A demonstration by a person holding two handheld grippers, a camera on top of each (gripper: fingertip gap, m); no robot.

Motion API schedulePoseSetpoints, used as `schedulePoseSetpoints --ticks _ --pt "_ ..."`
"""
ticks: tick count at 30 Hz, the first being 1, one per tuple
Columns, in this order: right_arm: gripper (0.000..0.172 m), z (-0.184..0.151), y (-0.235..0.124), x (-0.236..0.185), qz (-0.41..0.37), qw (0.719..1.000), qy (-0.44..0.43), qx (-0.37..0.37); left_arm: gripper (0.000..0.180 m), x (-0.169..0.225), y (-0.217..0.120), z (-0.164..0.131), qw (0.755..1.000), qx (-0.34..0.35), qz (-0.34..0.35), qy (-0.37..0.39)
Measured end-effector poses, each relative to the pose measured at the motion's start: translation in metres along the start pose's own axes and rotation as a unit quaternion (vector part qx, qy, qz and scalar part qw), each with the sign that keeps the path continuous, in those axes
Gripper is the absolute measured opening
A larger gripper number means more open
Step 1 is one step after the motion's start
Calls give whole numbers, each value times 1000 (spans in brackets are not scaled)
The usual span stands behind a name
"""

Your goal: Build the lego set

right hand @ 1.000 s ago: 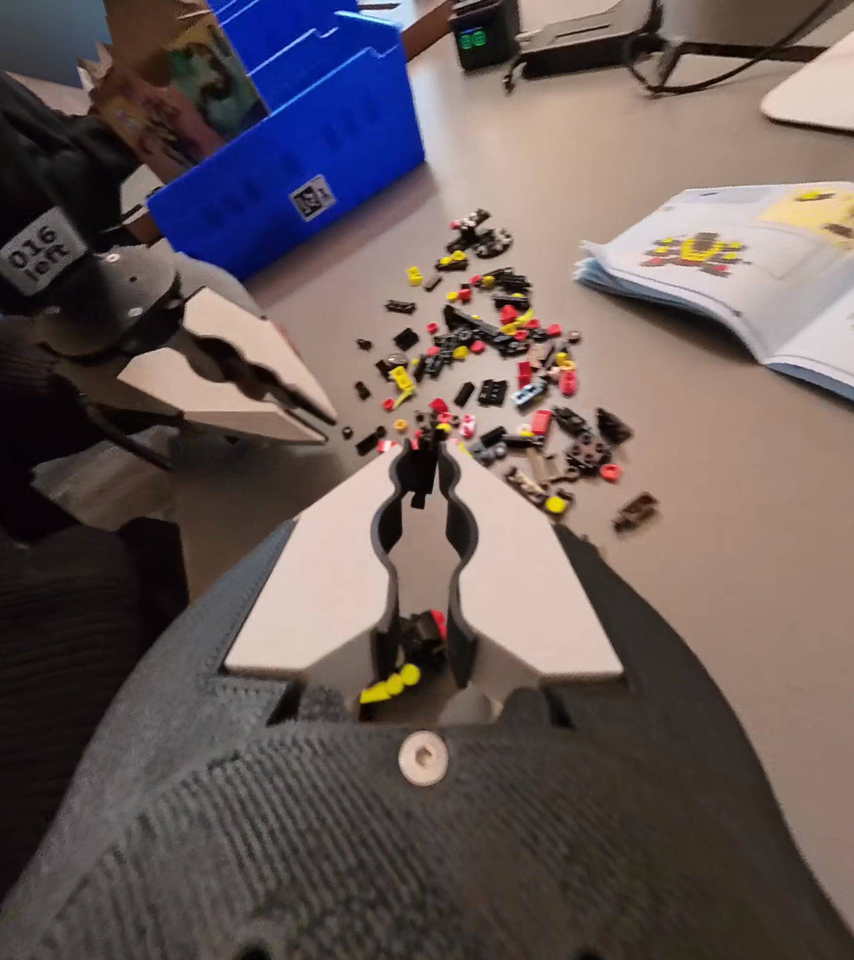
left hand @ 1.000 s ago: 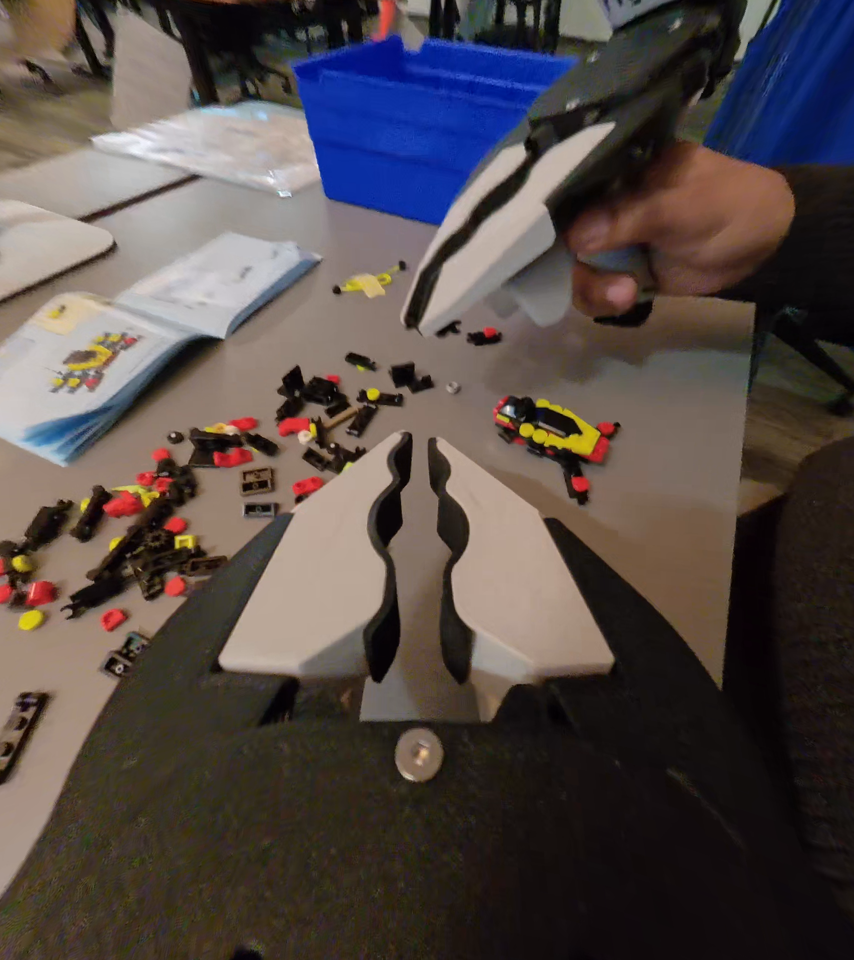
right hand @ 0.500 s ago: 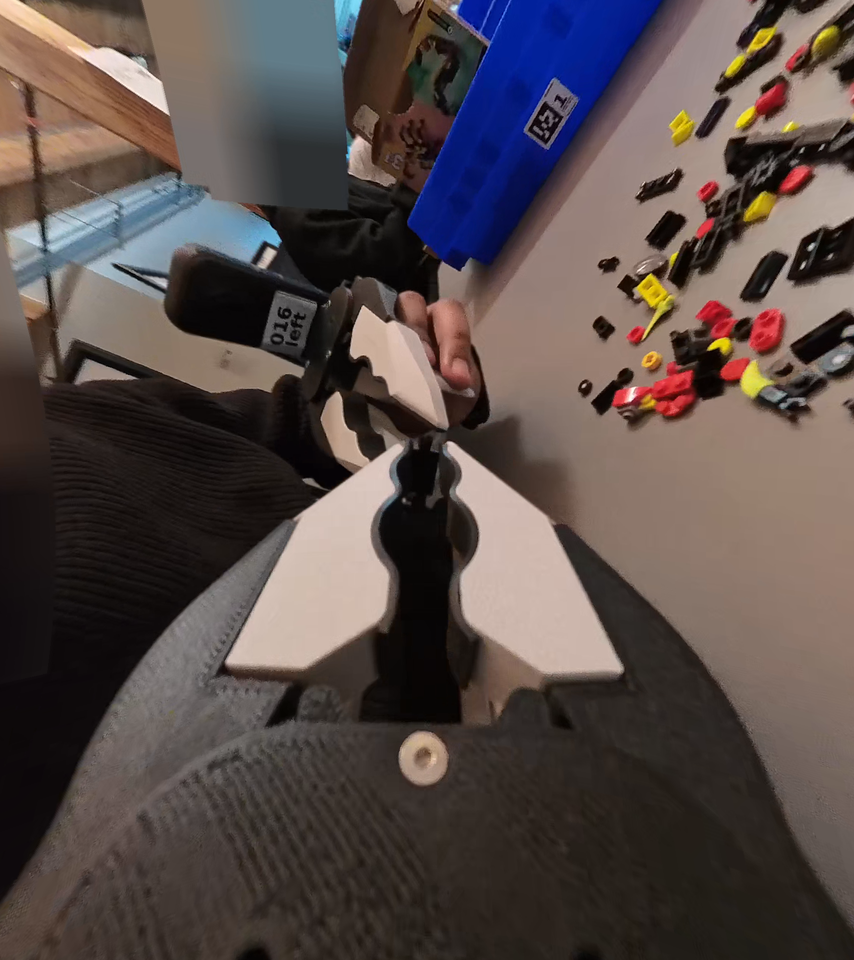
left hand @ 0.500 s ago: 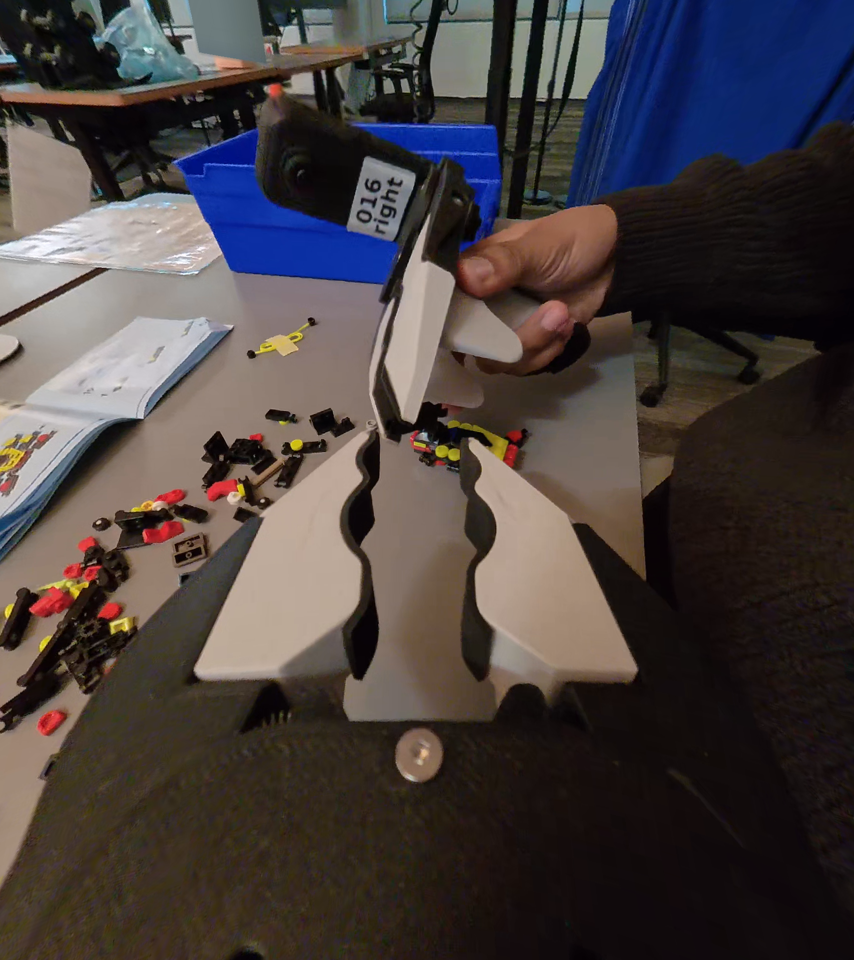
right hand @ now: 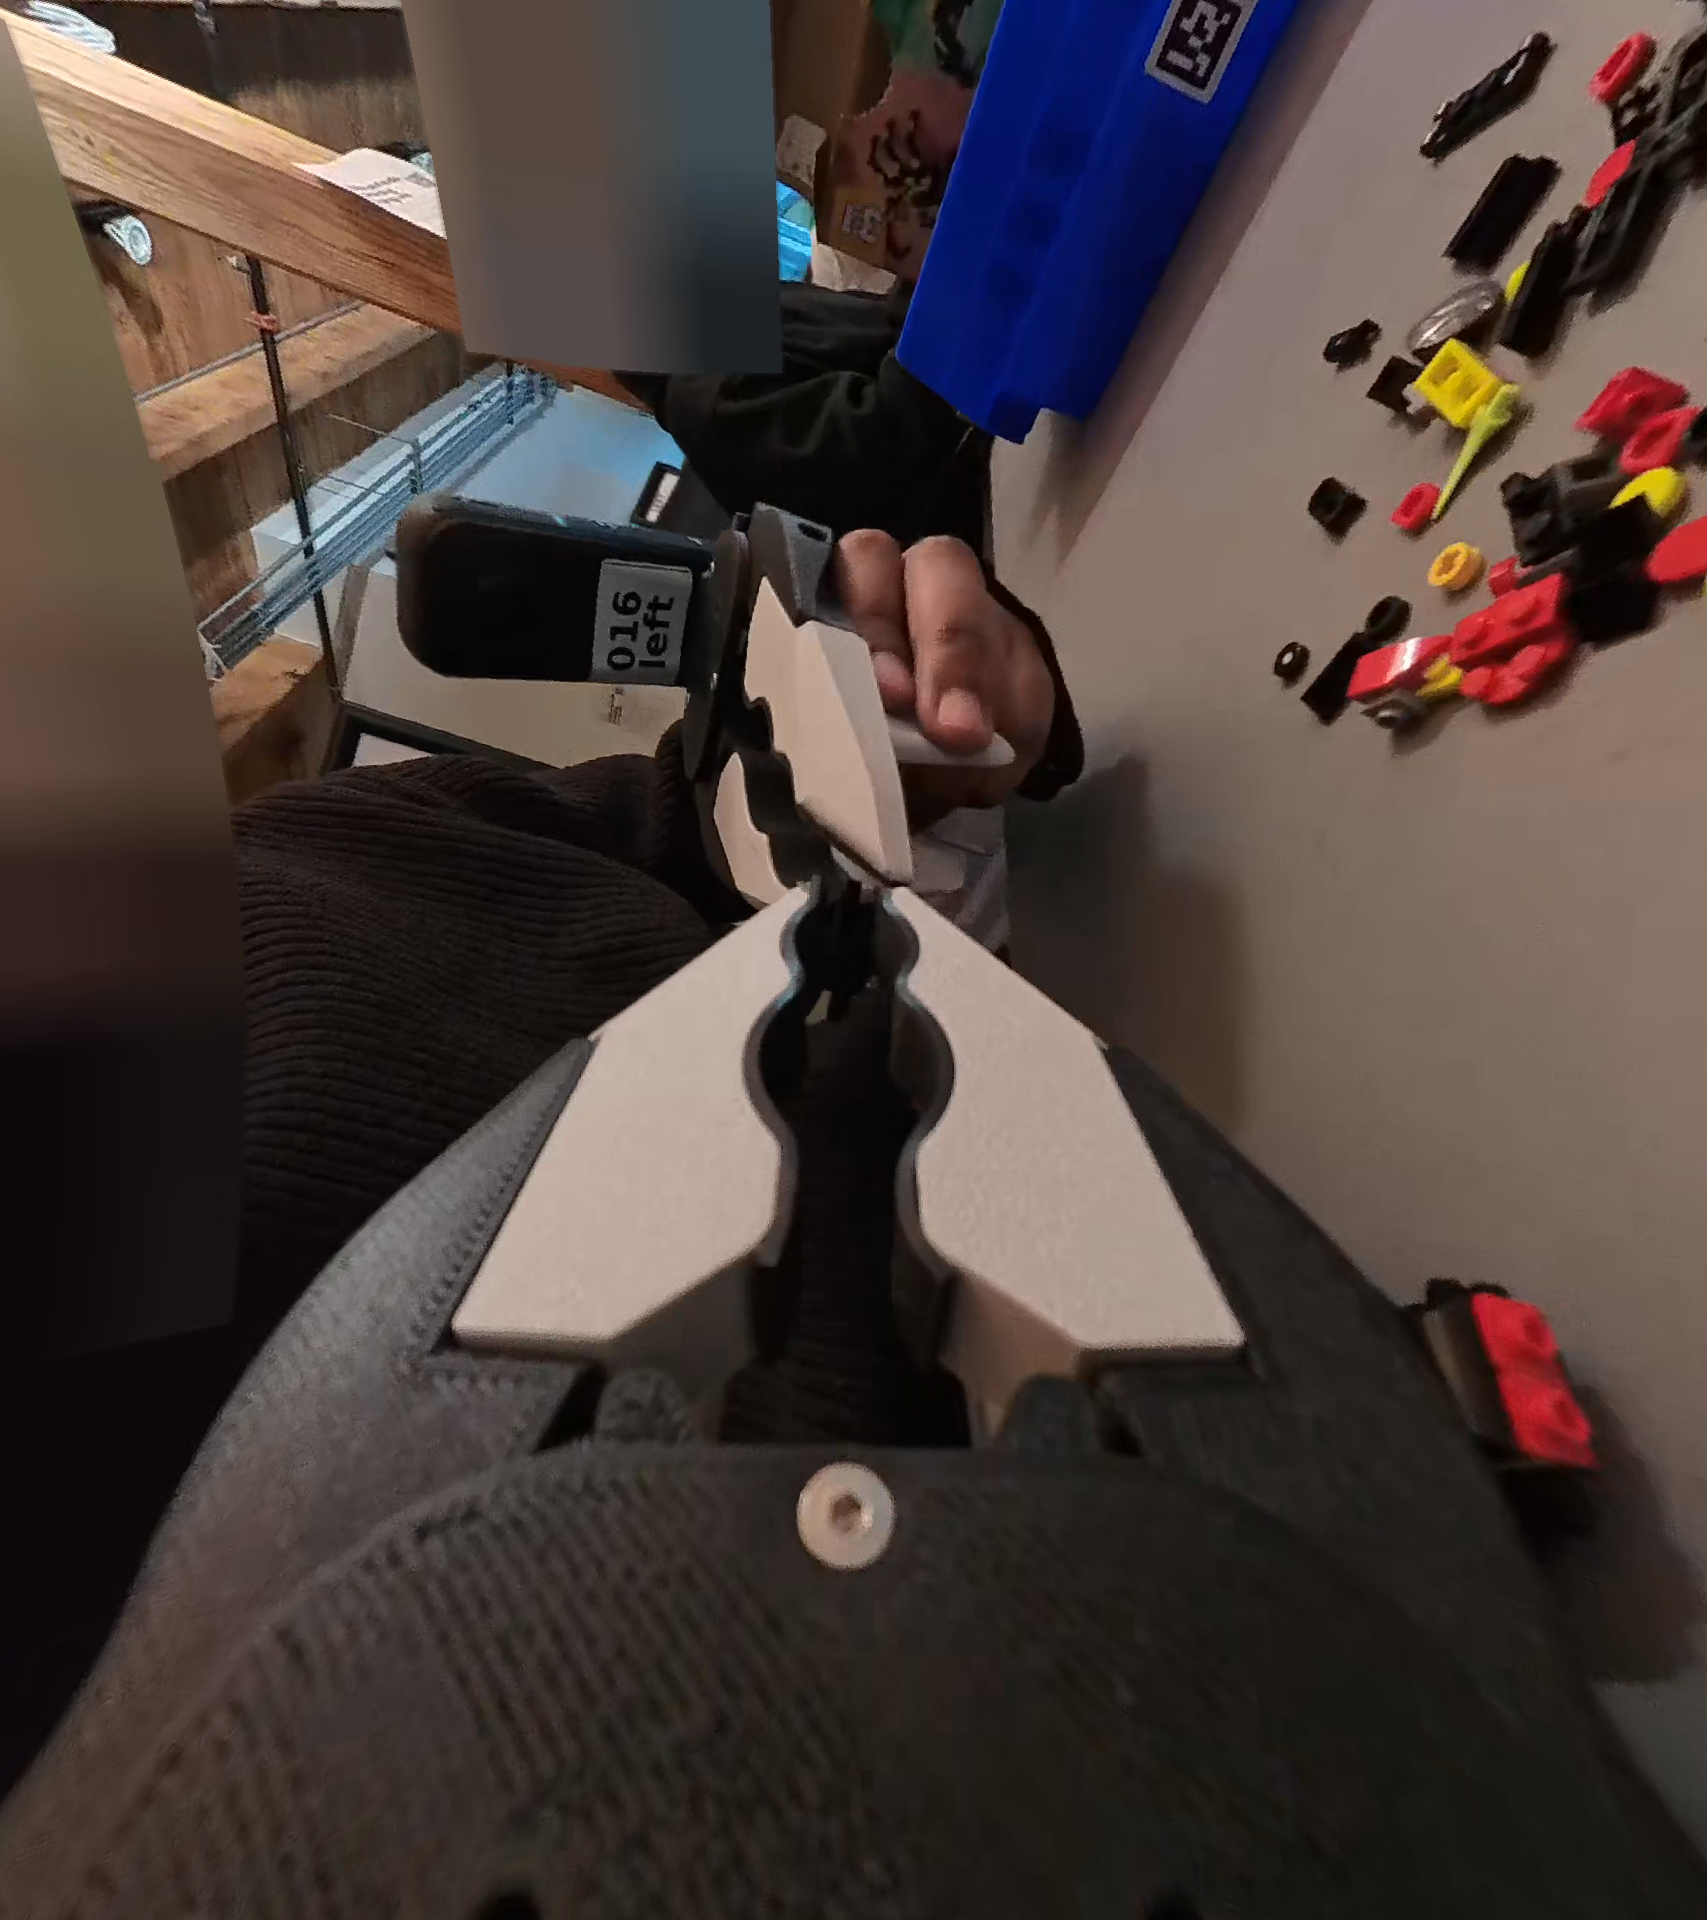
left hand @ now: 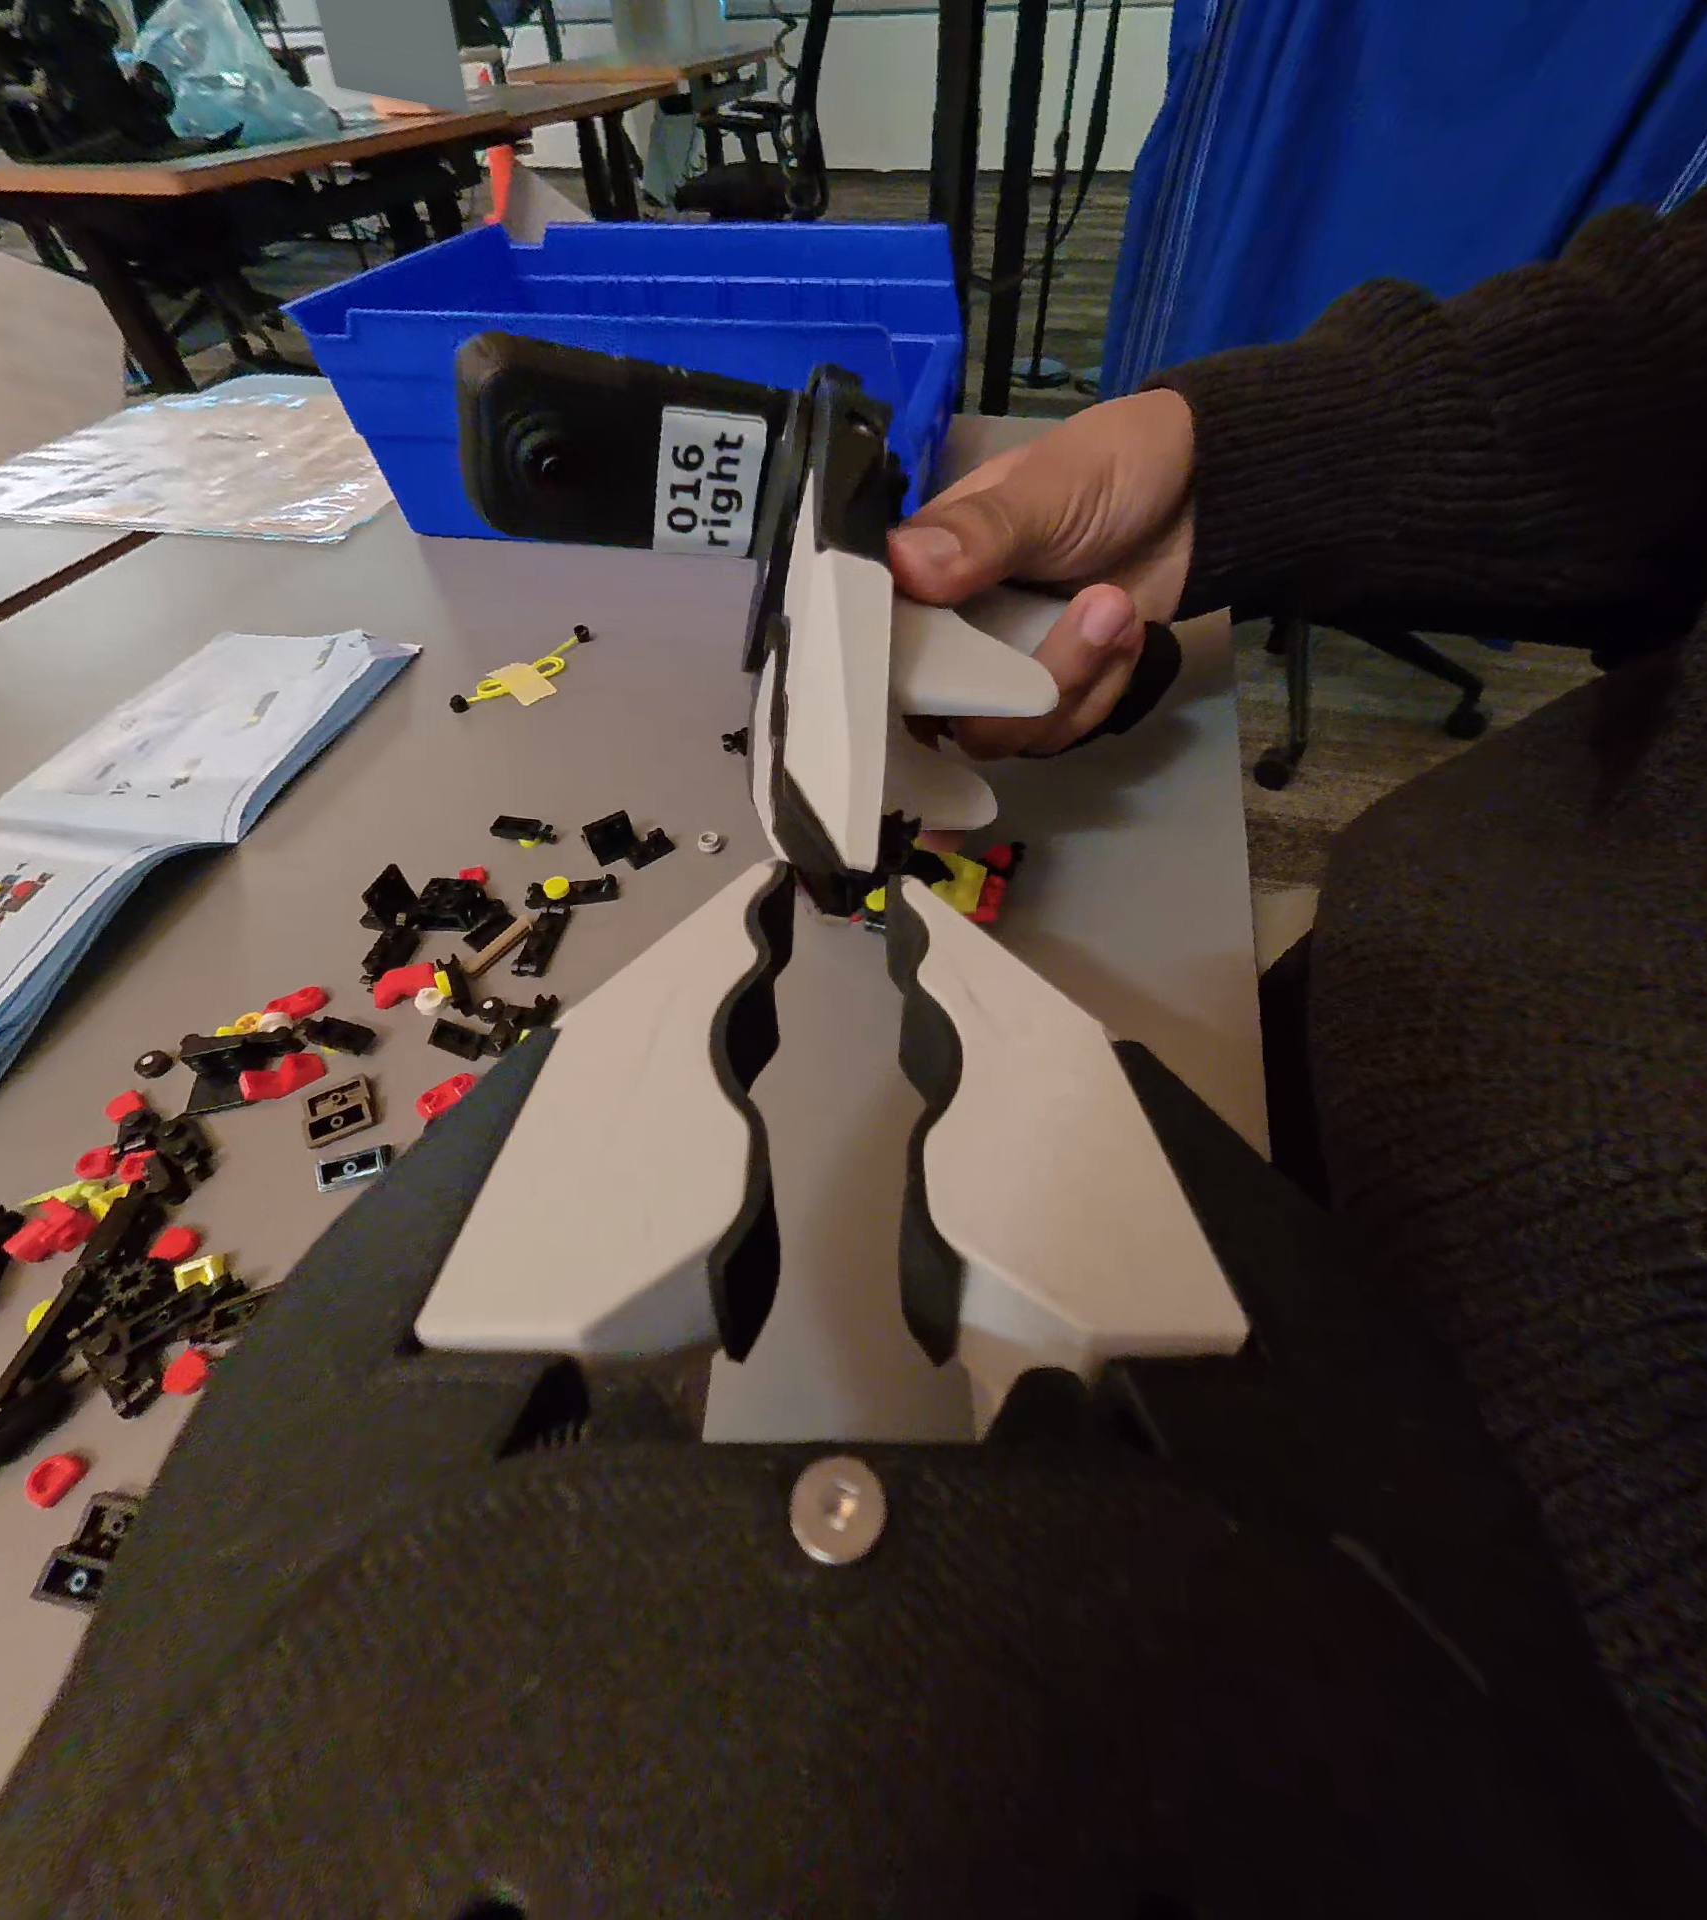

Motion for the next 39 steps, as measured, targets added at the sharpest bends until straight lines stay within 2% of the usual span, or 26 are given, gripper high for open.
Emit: schedulePoseSetpoints --ticks 9,12,39 --pt "7 4 -4 3 -3 1000 5 17 13 -4 2 -1 1000 -5 18 -1" --pt "6 5 -5 3 -10 1000 -5 17 6 -7 2 -2 1000 -8 26 -6" --pt "6 4 -10 11 -25 1000 4 15 5 -9 6 -11 999 -29 11 -31"
Point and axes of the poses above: each gripper's, where its closed fingertips meet, y out along the fingers, z out of its top, x = y × z across the jaws, the point moved 3 cm from there along -y, back along the fingers, and after that the axes turned 10 degrees about z, right-handed, at the moved point
